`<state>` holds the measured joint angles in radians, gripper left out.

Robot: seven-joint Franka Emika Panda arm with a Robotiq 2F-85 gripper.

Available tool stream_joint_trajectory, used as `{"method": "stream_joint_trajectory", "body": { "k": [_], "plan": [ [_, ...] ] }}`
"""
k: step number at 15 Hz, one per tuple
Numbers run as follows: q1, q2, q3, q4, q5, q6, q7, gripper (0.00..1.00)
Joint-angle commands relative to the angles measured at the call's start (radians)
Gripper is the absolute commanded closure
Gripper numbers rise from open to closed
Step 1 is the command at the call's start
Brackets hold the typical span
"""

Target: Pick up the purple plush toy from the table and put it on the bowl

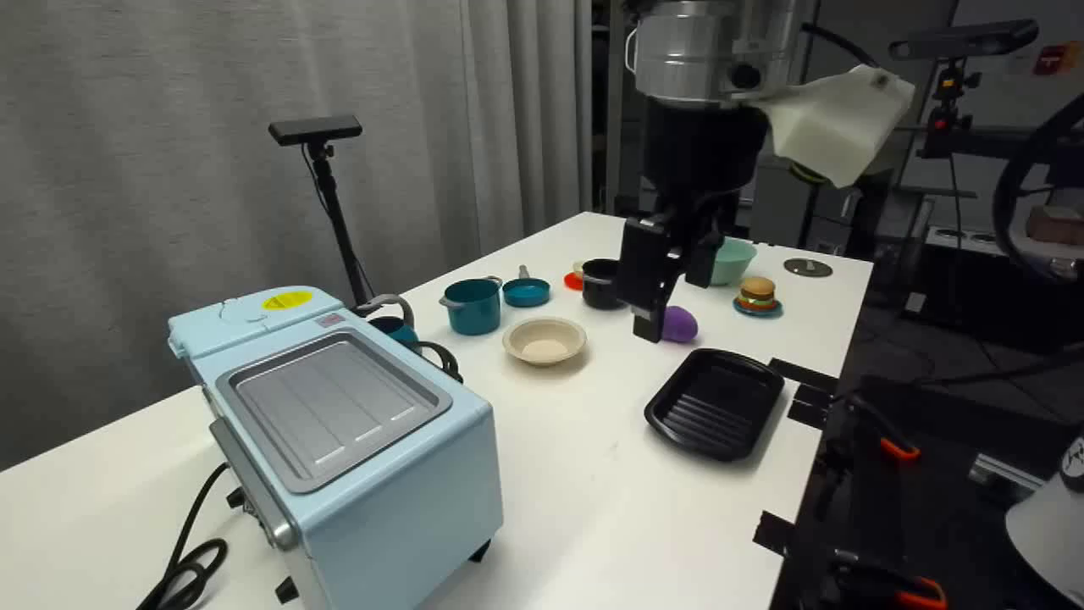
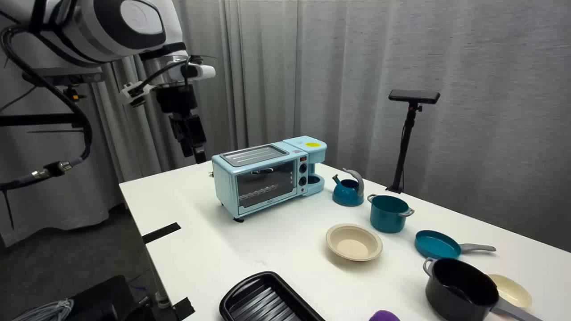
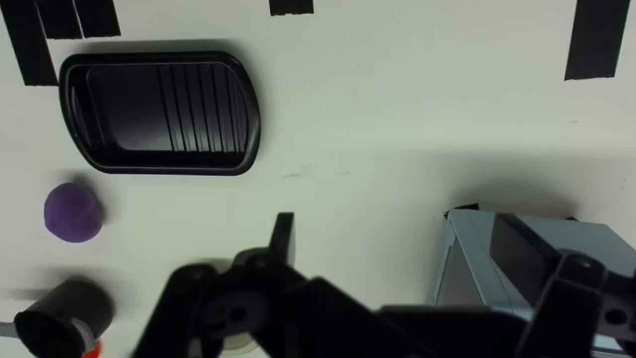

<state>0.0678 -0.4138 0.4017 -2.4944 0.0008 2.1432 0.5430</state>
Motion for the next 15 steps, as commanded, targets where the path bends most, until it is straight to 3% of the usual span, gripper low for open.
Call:
{"method": "stream_joint_trajectory", "body": {
  "k": [1,9,15],
  "plan": [
    [0.027,0.005,-0.026,0.001,-0.014,-0.002,0.010,0.00],
    [0.023,0.008,-0.032,0.002,-0.021,0.001,-0.002,0.00],
    [-0.027,0.054,-0.135,0.010,-0.101,0.015,-0.095,0.00]
  ]
}}
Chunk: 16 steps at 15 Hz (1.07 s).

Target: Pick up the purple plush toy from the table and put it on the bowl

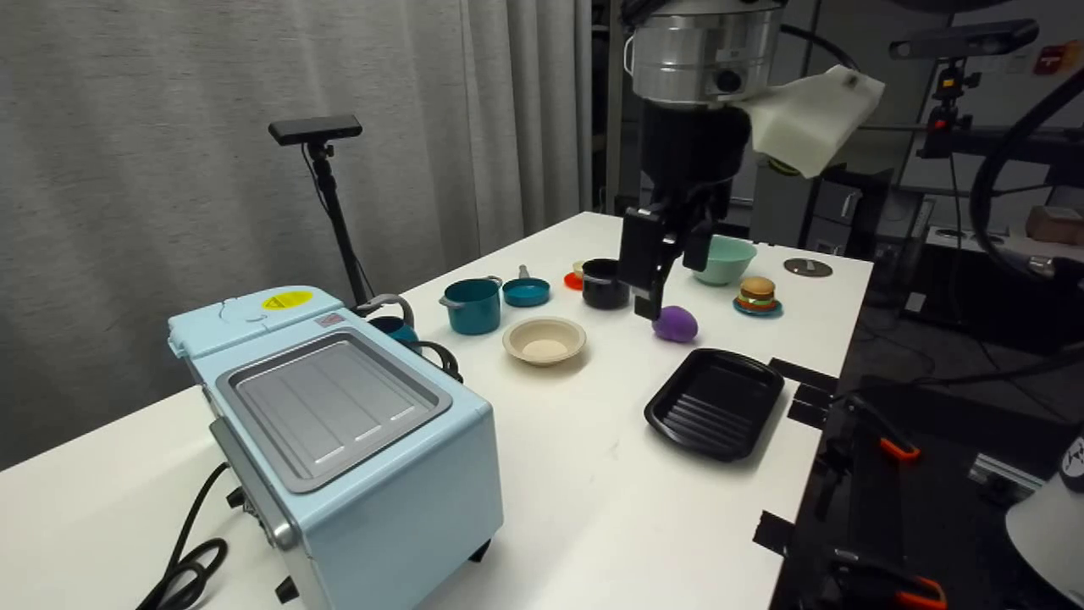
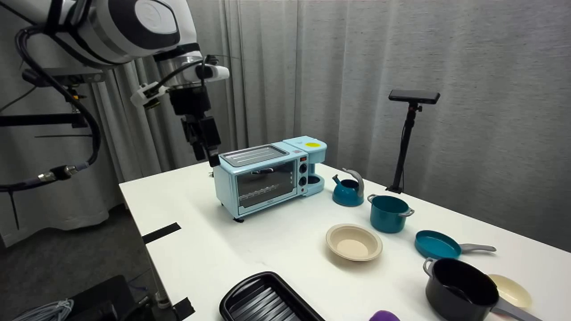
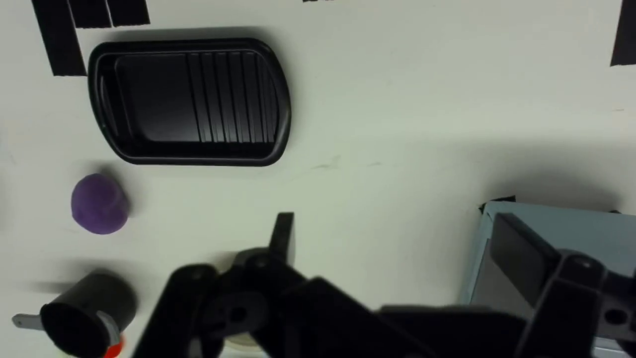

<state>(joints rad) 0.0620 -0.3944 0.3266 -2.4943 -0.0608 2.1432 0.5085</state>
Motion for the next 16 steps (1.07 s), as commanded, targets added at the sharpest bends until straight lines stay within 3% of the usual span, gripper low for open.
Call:
{"method": "stream_joint_trajectory", "body": {
  "k": [1,9,16],
  "plan": [
    [-0.036,0.054,-0.086,0.017,-0.061,0.021,-0.079,0.00],
    [-0.125,0.295,-0.269,0.103,-0.139,0.159,-0.226,0.00],
    [-0.147,0.553,-0.384,0.249,-0.201,0.236,-0.255,0.00]
  ]
}}
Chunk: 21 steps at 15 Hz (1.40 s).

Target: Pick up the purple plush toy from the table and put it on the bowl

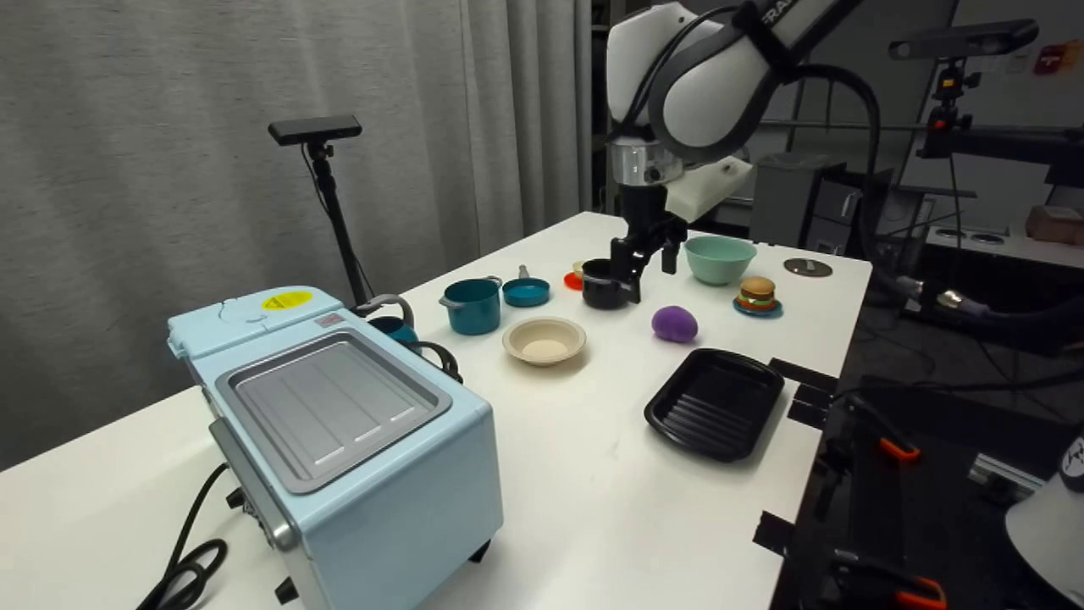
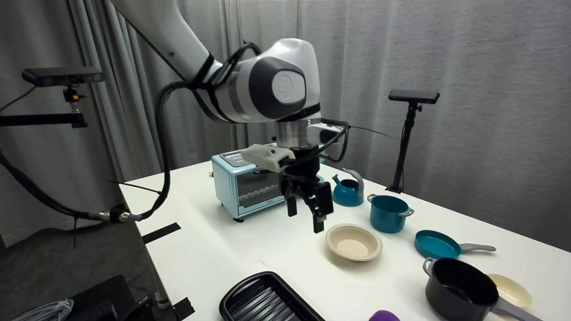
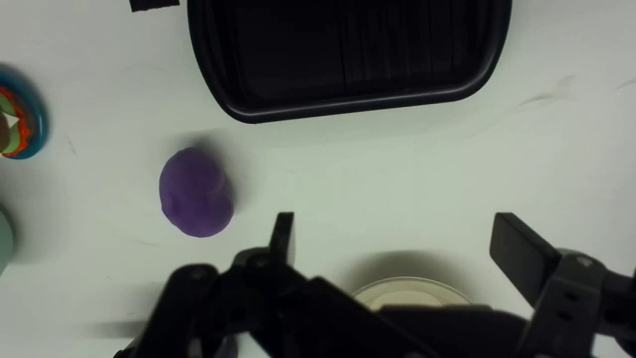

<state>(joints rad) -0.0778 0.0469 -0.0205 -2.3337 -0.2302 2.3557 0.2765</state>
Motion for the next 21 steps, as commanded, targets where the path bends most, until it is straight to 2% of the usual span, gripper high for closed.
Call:
{"method": "stream_joint_trajectory", "body": {
  "k": [1,9,15,19,20,21],
  "plan": [
    [-0.009,0.151,-0.054,0.114,-0.041,0.036,-0.024,0.00],
    [-0.040,0.431,-0.174,0.338,-0.029,0.049,-0.088,0.00],
    [-0.059,0.596,-0.199,0.452,-0.020,0.026,-0.118,0.00],
    [-0.050,0.660,-0.223,0.475,-0.033,0.012,-0.111,0.00],
    [-0.050,0.668,-0.228,0.481,-0.032,0.011,-0.110,0.25],
    [-0.051,0.670,-0.232,0.487,-0.030,0.009,-0.111,0.27]
  ]
}}
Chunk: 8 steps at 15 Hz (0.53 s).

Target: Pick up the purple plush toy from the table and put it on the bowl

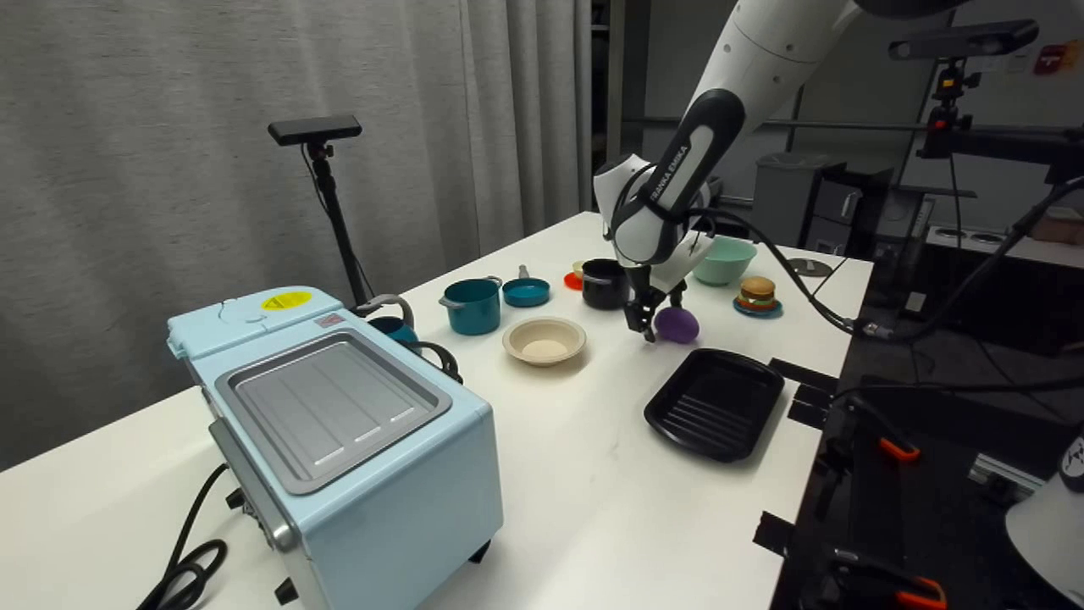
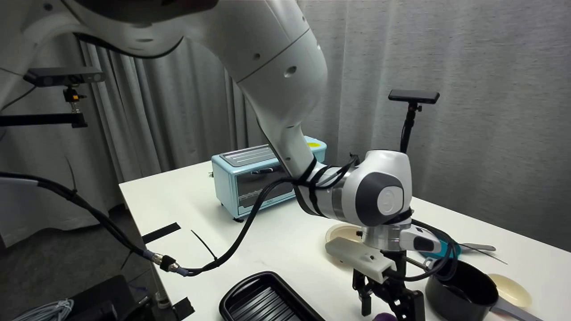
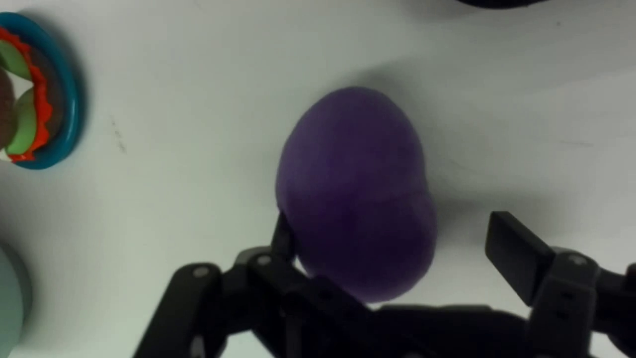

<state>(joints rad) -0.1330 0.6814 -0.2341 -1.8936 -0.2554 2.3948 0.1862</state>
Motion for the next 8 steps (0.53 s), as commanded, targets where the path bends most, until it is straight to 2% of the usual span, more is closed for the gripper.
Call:
{"method": "stream_joint_trajectory", "body": {
  "k": [1,5,8],
  "plan": [
    [0.006,0.036,-0.023,0.052,-0.004,-0.030,-0.019,0.34],
    [0.008,0.005,-0.018,0.075,0.009,-0.035,-0.019,0.66],
    [0.012,-0.018,-0.007,0.105,0.023,-0.042,-0.014,0.86]
  ]
}}
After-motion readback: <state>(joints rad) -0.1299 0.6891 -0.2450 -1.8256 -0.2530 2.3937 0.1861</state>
